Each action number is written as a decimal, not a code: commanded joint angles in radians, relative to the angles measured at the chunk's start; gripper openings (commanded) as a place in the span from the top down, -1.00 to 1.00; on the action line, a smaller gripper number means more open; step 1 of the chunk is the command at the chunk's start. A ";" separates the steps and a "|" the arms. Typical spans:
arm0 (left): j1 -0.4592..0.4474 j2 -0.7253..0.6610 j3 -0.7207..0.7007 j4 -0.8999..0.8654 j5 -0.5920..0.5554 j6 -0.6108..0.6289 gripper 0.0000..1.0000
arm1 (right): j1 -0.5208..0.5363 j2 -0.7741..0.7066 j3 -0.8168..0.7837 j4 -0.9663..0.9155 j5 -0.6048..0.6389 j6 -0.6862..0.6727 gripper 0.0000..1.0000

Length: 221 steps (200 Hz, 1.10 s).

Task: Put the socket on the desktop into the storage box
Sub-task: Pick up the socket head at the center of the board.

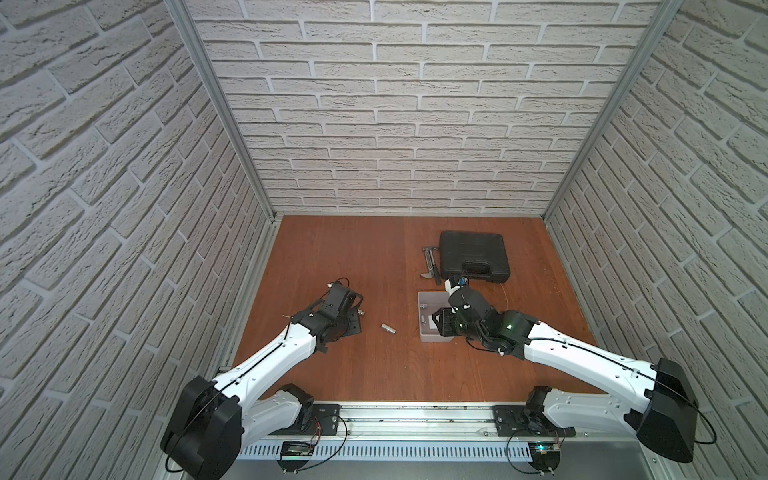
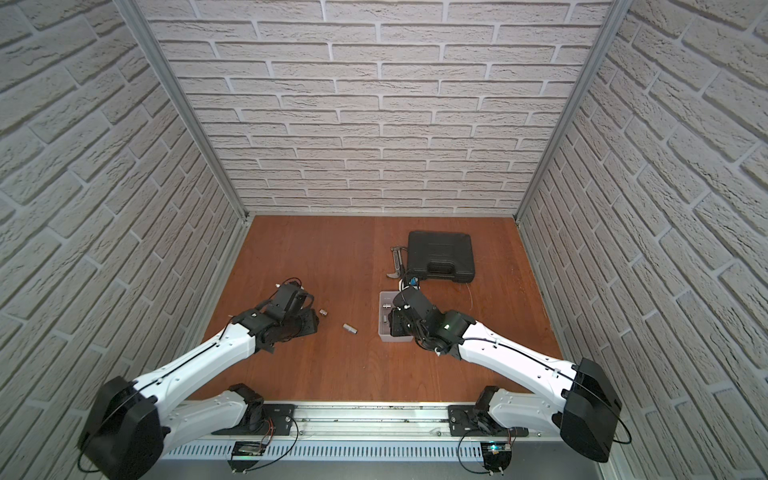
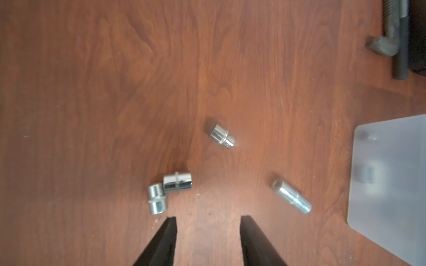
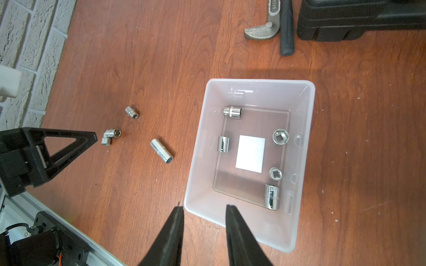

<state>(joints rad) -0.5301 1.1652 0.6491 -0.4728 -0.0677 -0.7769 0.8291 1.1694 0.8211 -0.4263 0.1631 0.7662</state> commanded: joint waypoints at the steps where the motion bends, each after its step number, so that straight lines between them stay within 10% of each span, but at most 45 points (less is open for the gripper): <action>1: 0.007 0.070 0.057 0.066 0.023 0.033 0.02 | 0.006 -0.018 0.020 0.001 0.025 -0.018 0.28; 221: 0.030 0.379 0.208 0.107 -0.037 0.111 0.08 | 0.007 -0.013 0.005 0.017 0.015 -0.011 0.31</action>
<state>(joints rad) -0.5110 1.5204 0.8337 -0.3809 -0.0971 -0.6765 0.8295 1.1625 0.8211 -0.4377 0.1719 0.7620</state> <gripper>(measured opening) 0.470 0.346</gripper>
